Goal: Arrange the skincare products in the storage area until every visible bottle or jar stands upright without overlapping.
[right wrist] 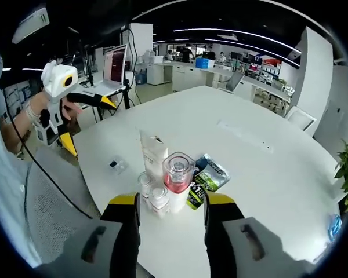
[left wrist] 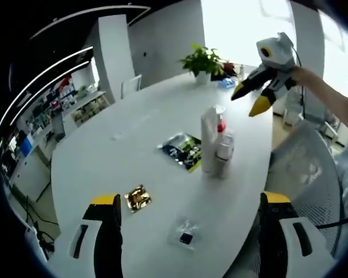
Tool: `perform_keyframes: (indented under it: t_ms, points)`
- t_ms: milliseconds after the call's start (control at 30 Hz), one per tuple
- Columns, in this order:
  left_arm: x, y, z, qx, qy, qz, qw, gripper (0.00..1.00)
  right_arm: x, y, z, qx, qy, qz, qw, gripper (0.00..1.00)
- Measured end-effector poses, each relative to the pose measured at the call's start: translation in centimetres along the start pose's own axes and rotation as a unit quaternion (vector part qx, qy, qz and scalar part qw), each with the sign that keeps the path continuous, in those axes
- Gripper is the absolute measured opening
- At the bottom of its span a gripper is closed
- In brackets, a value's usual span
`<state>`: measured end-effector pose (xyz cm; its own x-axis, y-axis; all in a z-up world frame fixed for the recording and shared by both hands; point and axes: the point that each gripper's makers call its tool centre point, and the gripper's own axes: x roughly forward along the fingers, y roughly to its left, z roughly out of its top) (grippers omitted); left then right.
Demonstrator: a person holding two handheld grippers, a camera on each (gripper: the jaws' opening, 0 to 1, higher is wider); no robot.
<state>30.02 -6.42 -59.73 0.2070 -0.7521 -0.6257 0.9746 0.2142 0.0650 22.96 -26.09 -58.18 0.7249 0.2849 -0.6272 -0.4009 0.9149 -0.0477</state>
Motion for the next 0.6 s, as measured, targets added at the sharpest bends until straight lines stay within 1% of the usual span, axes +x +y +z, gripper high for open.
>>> perform_keyframes:
  t_ms: [67,100,133,200,233,267,367,400,467,500,533,600]
  points:
    - [0.5,0.1,-0.1,-0.003,0.002,-0.005,1.0,0.97,0.4,-1.1,-0.6,0.013,0.002,-0.002,0.9999,0.36]
    - [0.7,0.2,-0.1,-0.006,0.003,-0.006,1.0,0.97,0.7,-1.8,-1.2,0.024,0.009,-0.001,0.9997,0.35]
    - [1.0,0.4,-0.1,-0.006,0.003,-0.007,1.0,0.97,1.0,-2.4,-1.5,0.024,0.009,-0.007,0.9996,0.34]
    - [1.6,0.6,-0.2,-0.004,0.009,-0.01,0.9999,0.97,1.3,-3.5,-2.3,0.035,0.023,-0.017,0.999,0.33]
    - [1.8,0.7,-0.3,-0.006,0.011,-0.012,0.9998,0.97,1.6,-4.0,-2.4,0.038,0.022,-0.021,0.9988,0.32]
    - [2.1,0.8,-0.3,-0.007,0.011,-0.015,0.9998,0.96,1.8,-4.4,-2.5,0.043,0.021,-0.024,0.9986,0.31]
    - [2.8,1.0,-0.4,-0.013,0.015,-0.024,0.9995,0.84,2.4,-5.4,-2.6,0.057,0.018,-0.027,0.9979,0.29]
    - [3.0,1.1,-0.4,-0.014,0.015,-0.027,0.9994,0.82,2.7,-5.7,-2.7,0.061,0.022,-0.028,0.9975,0.29]
    - [3.7,1.4,-0.3,-0.013,0.019,-0.026,0.9994,0.84,3.1,-6.2,-2.8,0.062,0.023,-0.032,0.9973,0.28]
    - [4.1,1.6,-0.2,-0.011,0.018,-0.026,0.9994,0.83,3.5,-6.5,-2.8,0.067,0.025,-0.032,0.9969,0.27]
    - [4.4,1.8,0.0,-0.011,0.017,-0.026,0.9994,0.8,3.7,-6.6,-2.9,0.069,0.025,-0.031,0.9968,0.27]
    - [5.1,2.2,0.3,-0.015,0.014,-0.028,0.9994,0.72,4.3,-6.9,-3.0,0.074,0.026,-0.028,0.9965,0.27]
